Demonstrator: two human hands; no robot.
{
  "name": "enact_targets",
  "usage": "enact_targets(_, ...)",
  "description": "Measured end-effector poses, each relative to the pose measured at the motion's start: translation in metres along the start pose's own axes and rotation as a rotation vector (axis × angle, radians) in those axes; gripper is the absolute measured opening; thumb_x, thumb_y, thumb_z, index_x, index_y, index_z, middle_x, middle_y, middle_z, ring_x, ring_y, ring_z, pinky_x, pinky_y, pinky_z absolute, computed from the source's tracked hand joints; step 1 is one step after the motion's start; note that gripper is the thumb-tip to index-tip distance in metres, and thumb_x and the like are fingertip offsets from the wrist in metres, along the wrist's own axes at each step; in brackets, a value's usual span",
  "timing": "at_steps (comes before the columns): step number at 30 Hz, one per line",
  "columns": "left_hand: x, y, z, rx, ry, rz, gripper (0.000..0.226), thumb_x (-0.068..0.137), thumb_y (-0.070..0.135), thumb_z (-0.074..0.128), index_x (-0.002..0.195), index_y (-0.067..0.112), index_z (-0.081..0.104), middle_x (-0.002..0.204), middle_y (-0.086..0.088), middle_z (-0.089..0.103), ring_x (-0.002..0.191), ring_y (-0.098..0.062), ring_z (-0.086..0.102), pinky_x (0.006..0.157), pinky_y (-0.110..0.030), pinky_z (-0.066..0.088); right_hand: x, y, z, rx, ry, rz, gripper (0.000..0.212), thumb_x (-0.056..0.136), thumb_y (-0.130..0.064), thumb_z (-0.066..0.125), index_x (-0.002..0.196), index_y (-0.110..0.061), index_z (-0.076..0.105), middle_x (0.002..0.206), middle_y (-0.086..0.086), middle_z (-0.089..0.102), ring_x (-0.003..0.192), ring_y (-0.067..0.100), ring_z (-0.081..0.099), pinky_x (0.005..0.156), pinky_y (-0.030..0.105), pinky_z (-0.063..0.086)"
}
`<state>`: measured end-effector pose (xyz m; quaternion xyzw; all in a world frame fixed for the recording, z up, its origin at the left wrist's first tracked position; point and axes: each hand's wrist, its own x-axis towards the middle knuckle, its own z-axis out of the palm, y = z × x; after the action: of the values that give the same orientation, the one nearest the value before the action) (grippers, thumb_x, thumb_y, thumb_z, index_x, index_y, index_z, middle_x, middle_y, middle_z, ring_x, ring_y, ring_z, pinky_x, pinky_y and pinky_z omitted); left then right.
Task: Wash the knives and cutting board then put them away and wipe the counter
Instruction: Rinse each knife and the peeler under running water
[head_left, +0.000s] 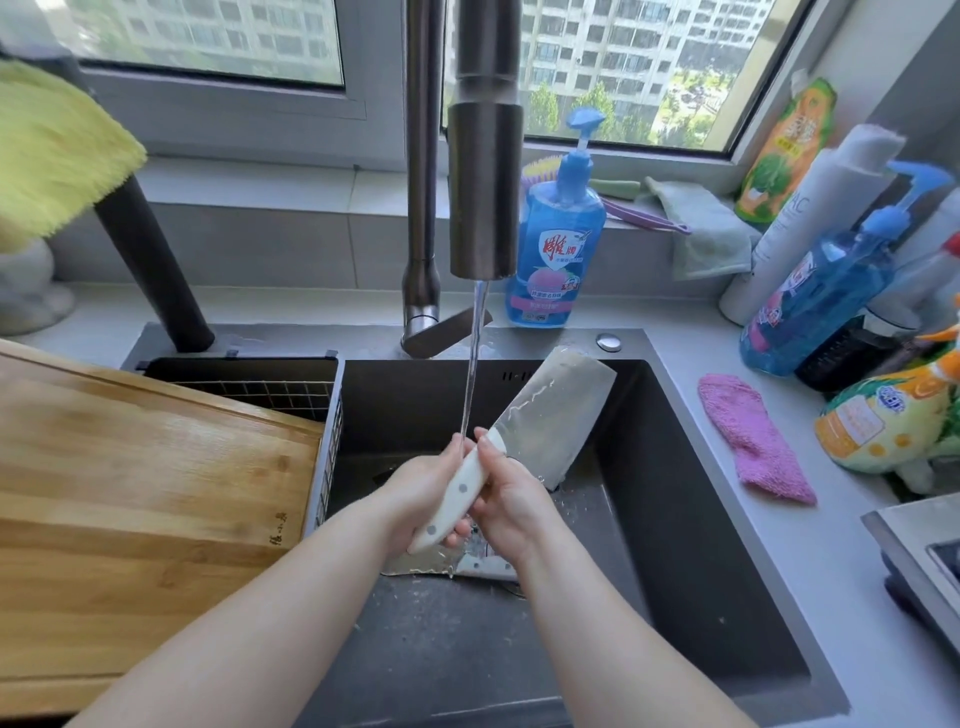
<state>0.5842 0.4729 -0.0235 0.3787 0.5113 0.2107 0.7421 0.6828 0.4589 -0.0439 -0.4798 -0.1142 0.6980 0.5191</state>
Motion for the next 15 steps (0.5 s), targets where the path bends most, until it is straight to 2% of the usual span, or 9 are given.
enact_targets(3,0.003,0.004,0.000,0.150,-0.054,0.064,0.035,0.095,0.039,0.043,0.092,0.007,0.055,0.062,-0.005,0.054,0.039,-0.011,0.050,0.036,-0.020,0.041,0.001,-0.006,0.001,-0.002,-0.018,-0.022,0.011,0.095,-0.020,0.047,0.103,-0.016,0.053,0.096,-0.001,0.065,0.072,0.018,0.056,0.041,0.021,0.044)
enact_targets(5,0.003,0.002,-0.002,0.331,-0.128,0.143,0.013,0.087,0.018,0.057,0.096,0.010,0.052,0.071,-0.002,0.051,0.048,-0.007,0.049,0.042,-0.020,0.041,0.002,-0.007,0.000,0.014,-0.021,-0.029,0.011,0.096,-0.019,0.045,0.104,-0.016,0.051,0.097,-0.003,0.064,0.076,0.018,0.058,0.043,0.021,0.048)
enact_targets(6,0.004,0.000,-0.003,0.351,-0.151,0.171,0.017,0.080,0.011,0.059,0.094,0.012,0.050,0.073,-0.002,0.050,0.050,-0.007,0.049,0.044,-0.020,0.040,0.003,-0.006,0.000,0.020,-0.021,-0.029,0.010,0.096,-0.019,0.044,0.102,-0.017,0.052,0.097,-0.003,0.064,0.078,0.017,0.059,0.048,0.023,0.050)
enact_targets(7,0.004,-0.003,-0.003,0.334,-0.143,0.182,0.019,0.076,0.011,0.059,0.091,0.013,0.049,0.073,-0.002,0.050,0.049,-0.007,0.048,0.044,-0.020,0.039,0.003,-0.006,0.001,0.019,-0.023,-0.024,0.008,0.096,-0.019,0.044,0.099,-0.018,0.052,0.097,-0.003,0.064,0.078,0.017,0.060,0.051,0.025,0.050)
enact_targets(9,0.002,-0.006,0.000,0.297,-0.053,0.185,0.017,0.082,0.028,0.058,0.086,0.013,0.051,0.069,-0.003,0.050,0.041,-0.007,0.045,0.039,-0.020,0.036,0.002,-0.003,0.003,0.008,-0.024,-0.016,0.008,0.094,-0.018,0.047,0.100,-0.016,0.052,0.099,0.000,0.064,0.070,0.016,0.060,0.048,0.022,0.045)
enact_targets(11,0.000,-0.007,0.003,0.230,0.046,0.130,0.036,0.094,0.043,0.041,0.083,0.010,0.052,0.062,-0.006,0.049,0.034,-0.009,0.042,0.034,-0.016,0.033,0.002,0.001,0.004,-0.011,0.000,-0.015,0.022,0.093,-0.017,0.049,0.113,-0.007,0.053,0.091,0.004,0.063,0.044,0.009,0.054,0.040,0.018,0.036)
enact_targets(13,0.000,-0.007,0.003,0.162,0.075,0.089,0.045,0.096,0.046,0.033,0.083,0.007,0.053,0.057,-0.007,0.048,0.031,-0.010,0.041,0.033,-0.014,0.033,0.003,0.005,0.003,-0.057,0.033,-0.010,0.040,0.092,-0.021,0.052,0.125,0.001,0.050,0.078,0.003,0.061,0.031,0.007,0.044,0.034,0.016,0.031)
enact_targets(15,-0.003,-0.006,0.000,0.200,0.035,0.072,0.042,0.096,0.043,0.035,0.088,0.006,0.054,0.059,-0.006,0.048,0.033,-0.009,0.042,0.034,-0.014,0.035,0.003,0.007,0.003,-0.098,0.042,0.005,0.044,0.092,-0.028,0.051,0.124,0.003,0.052,0.080,0.002,0.063,0.032,0.007,0.043,0.035,0.017,0.035)
